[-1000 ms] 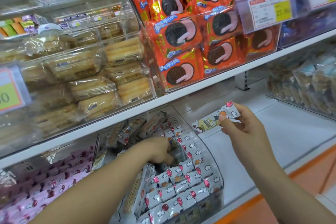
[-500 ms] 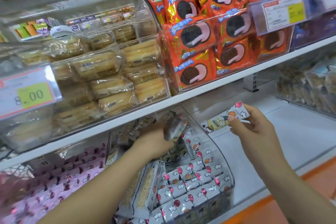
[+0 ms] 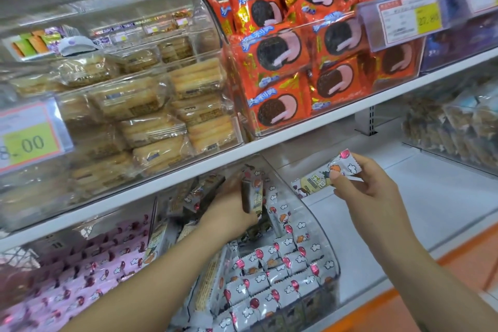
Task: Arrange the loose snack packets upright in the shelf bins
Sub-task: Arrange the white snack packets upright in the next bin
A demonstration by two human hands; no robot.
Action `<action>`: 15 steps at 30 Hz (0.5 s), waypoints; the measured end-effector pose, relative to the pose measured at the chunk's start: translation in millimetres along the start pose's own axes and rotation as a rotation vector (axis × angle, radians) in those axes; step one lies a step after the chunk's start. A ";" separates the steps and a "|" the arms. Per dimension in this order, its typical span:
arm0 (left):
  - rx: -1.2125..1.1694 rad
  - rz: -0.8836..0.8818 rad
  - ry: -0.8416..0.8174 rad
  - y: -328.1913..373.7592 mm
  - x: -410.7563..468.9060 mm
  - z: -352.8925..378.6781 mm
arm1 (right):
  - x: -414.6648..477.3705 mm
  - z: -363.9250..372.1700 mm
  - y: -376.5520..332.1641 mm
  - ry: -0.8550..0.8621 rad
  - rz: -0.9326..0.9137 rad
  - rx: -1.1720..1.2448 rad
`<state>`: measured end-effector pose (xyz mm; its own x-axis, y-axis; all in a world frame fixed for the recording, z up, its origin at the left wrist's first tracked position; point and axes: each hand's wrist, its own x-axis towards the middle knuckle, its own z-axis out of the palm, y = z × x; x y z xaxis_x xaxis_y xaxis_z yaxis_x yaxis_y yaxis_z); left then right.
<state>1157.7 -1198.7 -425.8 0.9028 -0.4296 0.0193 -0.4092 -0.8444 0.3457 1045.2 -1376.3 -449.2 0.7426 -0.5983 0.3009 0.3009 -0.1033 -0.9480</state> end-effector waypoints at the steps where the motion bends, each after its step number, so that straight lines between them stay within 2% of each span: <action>1: 0.033 0.015 0.008 -0.3 1.7 1.6 | -0.1 0.0 -0.4 -0.001 -0.002 -0.001; 4: 0.049 0.032 0.005 -3.0 9.4 7.0 | -0.5 -0.6 -0.3 0.001 -0.003 0.007; 10: -0.095 -0.010 -0.096 -3.1 14.7 13.9 | 0.5 -1.0 0.7 -0.002 0.001 0.019; 12: -0.122 -0.025 -0.150 -0.6 18.7 12.8 | 0.6 -0.9 0.6 -0.005 -0.001 0.020; 15: -0.286 -0.076 -0.306 2.6 21.5 11.4 | 0.5 -0.2 0.4 0.004 0.001 0.024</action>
<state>1174.5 -1213.8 -435.2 0.8303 -0.4813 -0.2809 -0.2513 -0.7732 0.5822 1045.5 -1376.8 -449.5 0.7404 -0.6015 0.2998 0.3145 -0.0842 -0.9455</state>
